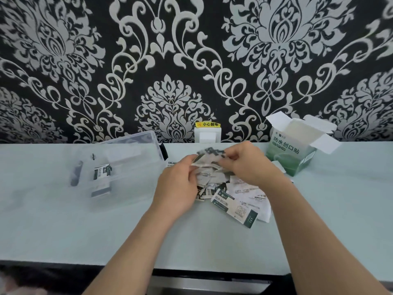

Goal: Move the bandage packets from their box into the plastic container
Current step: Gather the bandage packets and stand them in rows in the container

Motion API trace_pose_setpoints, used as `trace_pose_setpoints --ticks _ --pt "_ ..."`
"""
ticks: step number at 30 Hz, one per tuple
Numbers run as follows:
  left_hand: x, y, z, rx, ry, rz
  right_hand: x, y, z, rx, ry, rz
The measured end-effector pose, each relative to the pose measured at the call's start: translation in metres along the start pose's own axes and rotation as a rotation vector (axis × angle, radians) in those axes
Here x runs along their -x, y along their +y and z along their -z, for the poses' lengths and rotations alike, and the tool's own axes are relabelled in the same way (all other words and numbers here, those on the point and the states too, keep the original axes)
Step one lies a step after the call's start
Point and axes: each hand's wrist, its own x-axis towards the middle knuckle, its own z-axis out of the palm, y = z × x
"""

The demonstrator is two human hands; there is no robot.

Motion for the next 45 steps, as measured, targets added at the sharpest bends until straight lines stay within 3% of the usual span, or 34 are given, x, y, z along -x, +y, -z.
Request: trace_pose_setpoints --ticks 6,11,14,21,27,33,36,41,43,45 --pt "0.000 0.007 0.005 0.093 0.323 -0.076 0.001 -0.002 0.000 -0.592 0.196 -0.115" --pt "-0.007 0.021 0.014 0.915 0.278 0.223 0.001 -0.006 -0.006 -0.781 0.102 -0.097" --pt "-0.010 0.029 0.013 1.088 0.256 0.326 0.004 -0.011 -0.007 -0.826 0.035 -0.030" --pt "-0.015 0.038 0.009 1.006 0.152 0.334 0.008 -0.014 -0.005 -0.930 -0.077 -0.028" --pt "-0.012 0.044 0.008 0.960 0.245 0.353 0.007 -0.023 -0.013 -1.153 -0.204 -0.155" --pt "-0.010 0.043 0.002 0.810 0.264 0.246 0.009 -0.026 -0.015 -1.081 -0.155 -0.206" --pt "-0.009 0.042 0.008 0.621 0.228 0.095 0.006 -0.024 -0.014 -1.085 -0.095 -0.244" --pt "0.000 0.043 0.024 0.240 -0.202 -0.227 0.005 -0.023 -0.013 -1.065 -0.023 -0.241" --pt "0.003 0.044 0.023 0.197 -0.172 -0.247 0.005 -0.024 -0.013 -1.077 -0.021 -0.228" --pt "0.004 0.043 0.024 0.176 -0.031 -0.304 0.005 -0.026 -0.012 -1.174 -0.040 -0.225"
